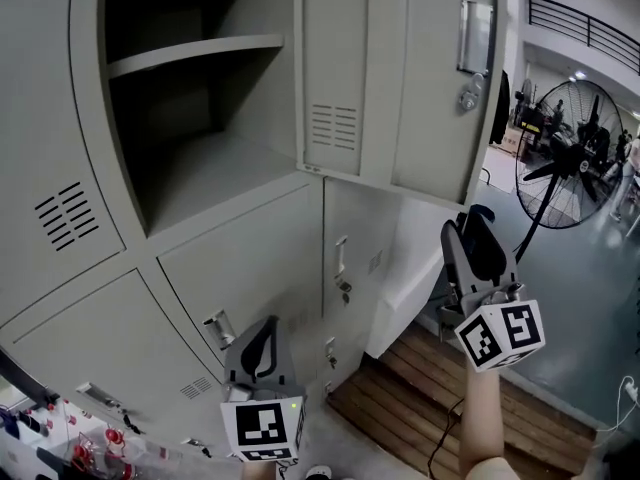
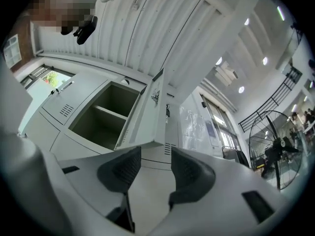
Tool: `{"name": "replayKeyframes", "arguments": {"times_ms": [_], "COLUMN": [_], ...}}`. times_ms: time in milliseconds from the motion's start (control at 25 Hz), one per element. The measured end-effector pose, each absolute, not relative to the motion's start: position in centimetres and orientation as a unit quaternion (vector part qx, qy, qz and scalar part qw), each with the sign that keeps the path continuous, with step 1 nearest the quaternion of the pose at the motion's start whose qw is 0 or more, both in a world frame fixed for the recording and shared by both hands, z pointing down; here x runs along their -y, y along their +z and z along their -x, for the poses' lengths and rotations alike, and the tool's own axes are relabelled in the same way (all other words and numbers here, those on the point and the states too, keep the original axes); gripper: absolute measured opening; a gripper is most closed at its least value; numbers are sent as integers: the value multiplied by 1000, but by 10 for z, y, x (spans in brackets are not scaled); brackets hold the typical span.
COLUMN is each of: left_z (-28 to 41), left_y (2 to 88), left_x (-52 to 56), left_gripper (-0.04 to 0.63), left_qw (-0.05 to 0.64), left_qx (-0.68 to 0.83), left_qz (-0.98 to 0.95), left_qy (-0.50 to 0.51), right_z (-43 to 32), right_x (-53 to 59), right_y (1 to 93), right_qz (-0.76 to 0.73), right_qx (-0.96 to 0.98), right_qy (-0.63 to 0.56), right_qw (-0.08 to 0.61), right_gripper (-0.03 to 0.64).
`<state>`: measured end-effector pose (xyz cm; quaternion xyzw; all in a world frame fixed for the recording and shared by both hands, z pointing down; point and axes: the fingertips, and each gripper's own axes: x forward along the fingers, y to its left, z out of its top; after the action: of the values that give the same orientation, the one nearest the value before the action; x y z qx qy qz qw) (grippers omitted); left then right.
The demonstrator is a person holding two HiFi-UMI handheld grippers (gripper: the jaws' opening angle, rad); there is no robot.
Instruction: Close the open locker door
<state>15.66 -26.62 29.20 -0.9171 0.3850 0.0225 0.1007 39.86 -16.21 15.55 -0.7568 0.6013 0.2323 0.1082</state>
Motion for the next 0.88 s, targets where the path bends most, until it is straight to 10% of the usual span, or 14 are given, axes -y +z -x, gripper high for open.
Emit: {"name": "replayKeyframes", "arguments": {"times_ms": [880], "left_z": [-139], "left_y": [295], "left_x": [257], "left_gripper": [2], "left_qw": [89], "left_qx": [-415], "left_qz": [905], "left_qy": [24], "right_z": [-353], "right_x": [151], "right_y": [138], "right_qz": [707], "right_qx": [-644], "right_qy": [272], "right_qw": [105], "right_gripper": [137]}}
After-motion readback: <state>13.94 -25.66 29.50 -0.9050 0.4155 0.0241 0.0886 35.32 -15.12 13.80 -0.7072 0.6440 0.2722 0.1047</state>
